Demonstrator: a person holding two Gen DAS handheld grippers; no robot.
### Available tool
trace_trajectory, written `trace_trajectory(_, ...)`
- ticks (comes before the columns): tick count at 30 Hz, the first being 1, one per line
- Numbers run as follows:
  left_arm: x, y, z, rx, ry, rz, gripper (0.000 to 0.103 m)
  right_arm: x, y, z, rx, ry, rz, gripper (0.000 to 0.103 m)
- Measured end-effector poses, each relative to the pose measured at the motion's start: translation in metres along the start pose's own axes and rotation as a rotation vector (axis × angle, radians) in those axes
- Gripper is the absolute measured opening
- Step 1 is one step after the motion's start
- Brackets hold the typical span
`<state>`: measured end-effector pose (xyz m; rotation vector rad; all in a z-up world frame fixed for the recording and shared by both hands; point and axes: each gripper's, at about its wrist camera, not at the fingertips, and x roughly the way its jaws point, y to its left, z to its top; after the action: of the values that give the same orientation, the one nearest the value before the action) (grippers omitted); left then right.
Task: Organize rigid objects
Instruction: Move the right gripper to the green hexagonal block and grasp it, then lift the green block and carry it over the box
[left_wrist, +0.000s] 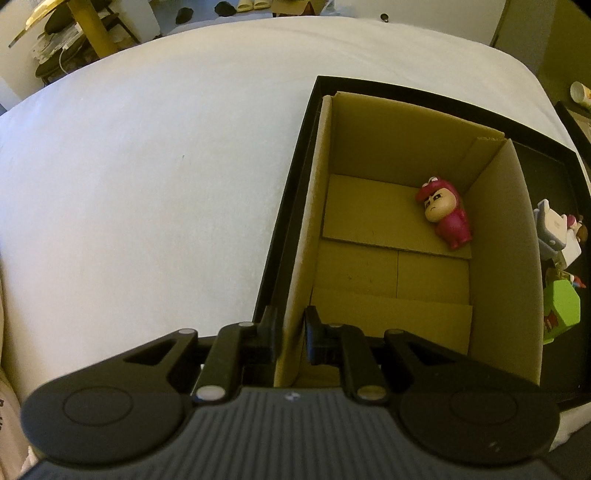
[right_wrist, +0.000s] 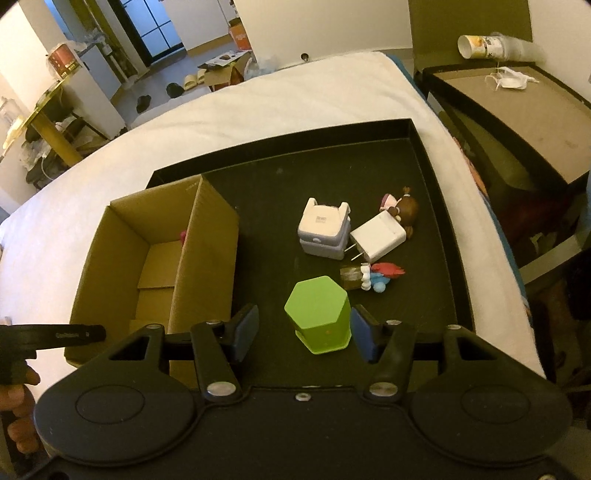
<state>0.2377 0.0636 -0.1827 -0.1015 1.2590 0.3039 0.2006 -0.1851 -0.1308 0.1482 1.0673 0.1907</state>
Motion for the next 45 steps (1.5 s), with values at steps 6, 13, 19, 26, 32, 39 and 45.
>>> trace_trajectory(6, 0.003, 0.003, 0.0, -0.004, 0.017, -0.008, 0.014, 0.015, 0.003, 0.001, 0.004, 0.026, 0.001, 0.056)
trace_trajectory(13, 0.008, 0.001, 0.003, -0.002, 0.031, -0.004, 0.014, 0.032, 0.007, 0.002, -0.004, 0.045, -0.004, 0.056)
trace_trajectory(19, 0.013, 0.0, 0.005, -0.005, 0.043, -0.005, 0.014, 0.043, 0.011, 0.004, -0.02, 0.049, -0.026, 0.061)
trace_trajectory(26, 0.014, 0.004, 0.004, -0.026, 0.04, -0.023, 0.013, 0.049, 0.016, 0.008, -0.047, 0.044, -0.077, 0.063)
trace_trajectory(32, 0.011, 0.005, 0.002, -0.012, 0.028, -0.027, 0.012, 0.053, 0.016, 0.006, -0.063, 0.044, -0.136, 0.067)
trace_trajectory(39, 0.008, 0.003, 0.001, -0.001, 0.02, -0.034, 0.011, 0.058, 0.009, 0.001, -0.051, 0.055, -0.182, 0.07)
trace_trajectory(45, 0.007, 0.002, 0.0, 0.006, 0.015, -0.031, 0.011, 0.053, 0.002, -0.004, -0.042, 0.043, -0.135, 0.053)
